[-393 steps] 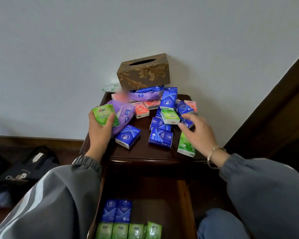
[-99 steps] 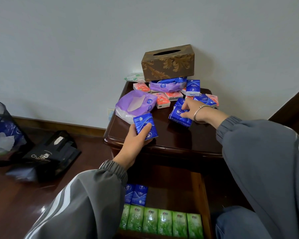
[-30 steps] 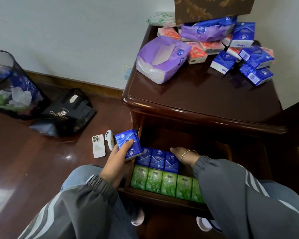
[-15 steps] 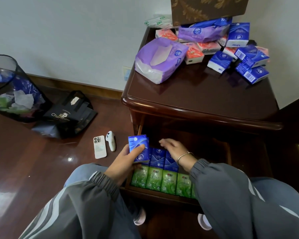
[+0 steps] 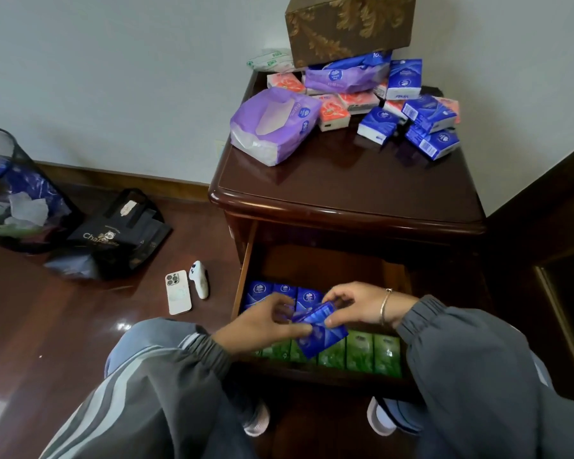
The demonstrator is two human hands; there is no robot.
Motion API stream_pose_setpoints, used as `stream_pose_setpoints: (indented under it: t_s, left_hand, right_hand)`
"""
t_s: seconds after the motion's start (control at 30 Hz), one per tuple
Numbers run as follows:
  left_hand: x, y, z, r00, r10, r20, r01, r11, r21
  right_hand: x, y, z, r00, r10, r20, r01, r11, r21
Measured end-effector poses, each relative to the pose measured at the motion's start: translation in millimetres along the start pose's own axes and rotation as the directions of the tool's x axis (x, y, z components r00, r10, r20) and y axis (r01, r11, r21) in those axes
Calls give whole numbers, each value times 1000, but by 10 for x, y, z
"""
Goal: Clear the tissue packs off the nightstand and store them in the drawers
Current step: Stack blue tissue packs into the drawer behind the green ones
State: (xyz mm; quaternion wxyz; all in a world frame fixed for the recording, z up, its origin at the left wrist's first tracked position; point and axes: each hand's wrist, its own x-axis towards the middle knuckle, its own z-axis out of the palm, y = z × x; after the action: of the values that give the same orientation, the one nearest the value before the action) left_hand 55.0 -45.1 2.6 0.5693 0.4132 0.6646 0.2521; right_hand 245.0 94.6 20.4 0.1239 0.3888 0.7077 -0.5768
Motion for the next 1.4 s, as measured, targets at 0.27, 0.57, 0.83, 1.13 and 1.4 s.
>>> stream_pose_setpoints:
  t_s: [0.27,0.57,0.83,1.13,1.4]
  left_hand:
    - [222,-446,-302,771,-234,-593,273,962,-24]
    - [306,-500,-211,819,-248,-517,286,958,-7]
    - [343,-516,-218,817,-233,-527,275,961,1]
    - [344,-517,-226,818,-235,-524,282,959,9]
    - [303,-474,-242,825,-237,-512,289,957,22]
  right_hand:
    - [206,597,127,747,632,-205,-253,556,792]
    - [407,483,230,718,621,-314,-661,750,-29]
    - [509,536,174,792,531,-302,-605,751,-265]
    - [624,523,173,901,260,-348,-319,940,-124]
    - [274,389,120,935,254,-247,-278,958,-65]
